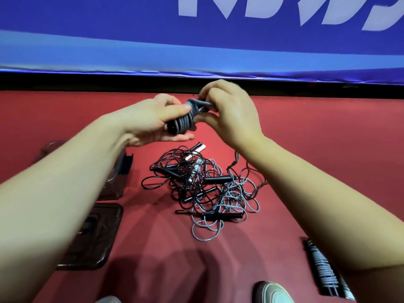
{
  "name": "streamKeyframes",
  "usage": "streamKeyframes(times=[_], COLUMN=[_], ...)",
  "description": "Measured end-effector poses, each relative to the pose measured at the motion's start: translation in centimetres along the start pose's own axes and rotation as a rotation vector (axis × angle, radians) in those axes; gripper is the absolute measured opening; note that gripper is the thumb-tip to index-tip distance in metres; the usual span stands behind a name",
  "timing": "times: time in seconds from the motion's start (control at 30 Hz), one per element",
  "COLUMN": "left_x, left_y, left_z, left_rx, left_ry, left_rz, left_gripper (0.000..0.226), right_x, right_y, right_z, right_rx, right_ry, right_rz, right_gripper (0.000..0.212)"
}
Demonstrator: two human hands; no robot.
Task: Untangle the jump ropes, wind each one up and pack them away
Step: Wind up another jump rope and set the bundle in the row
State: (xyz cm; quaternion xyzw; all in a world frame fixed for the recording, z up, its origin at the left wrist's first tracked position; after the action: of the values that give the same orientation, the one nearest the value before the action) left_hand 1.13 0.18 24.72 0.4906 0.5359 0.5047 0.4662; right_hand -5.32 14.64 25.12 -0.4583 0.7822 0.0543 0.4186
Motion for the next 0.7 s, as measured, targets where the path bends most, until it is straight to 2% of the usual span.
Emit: streamKeyframes(times=[0.1, 0.2, 0.43, 0.5, 0.6, 0.7], left_x=[0.5, 1.4, 2.7, 2.3, 1.7, 1.7], left_y=[-0.2, -0.5, 0.1, -0.3, -1.0, -1.0], left_z=[-0.4, -0.4, -0.8, -1.0, -0.7, -0.4], left_rx=[0.082, 0.112, 0.214, 0.198, 0.163, 0.161], left_ry=[0.032, 0.104, 0.287, 0.300, 0.289, 0.268], left_rz=[-0.013, -0.015, 0.076, 0.046, 0.039, 0.095], left_gripper=[0.027, 0.019, 0.020, 0.023, 0.042, 0.036], right_x=[0.3, 1.3, 1.0, 1.2, 1.4, 0.9], right_y=[-0.1, -0.2, -0.7, -0.8, -1.0, -1.0], right_z=[0.3, 1.2, 0.8, 1.1, 1.7, 1.5], right_rx=[0.132, 0.283, 0.533, 0.564, 0.543, 0.532], right_ry=[0.088, 0.016, 0.030, 0.009, -0.030, -0.088], right_rz=[-0.045, -0.210, -0.571, -0.613, -0.630, -0.689], right_gripper=[0.020, 0.010, 0.022, 0.027, 0.039, 0.038])
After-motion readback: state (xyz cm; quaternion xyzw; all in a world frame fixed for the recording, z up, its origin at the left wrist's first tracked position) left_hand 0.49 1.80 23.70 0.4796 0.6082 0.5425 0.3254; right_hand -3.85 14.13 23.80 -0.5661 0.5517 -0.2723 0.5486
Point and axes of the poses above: each hand's wrist, its own z-axis away from the middle knuckle, its own x-axis out of the palm, y = z × x, the point moved 2 cm from there along -z, towards the middle knuckle, and after that the axes turned 14 degrees about x, right-handed, at the moved point
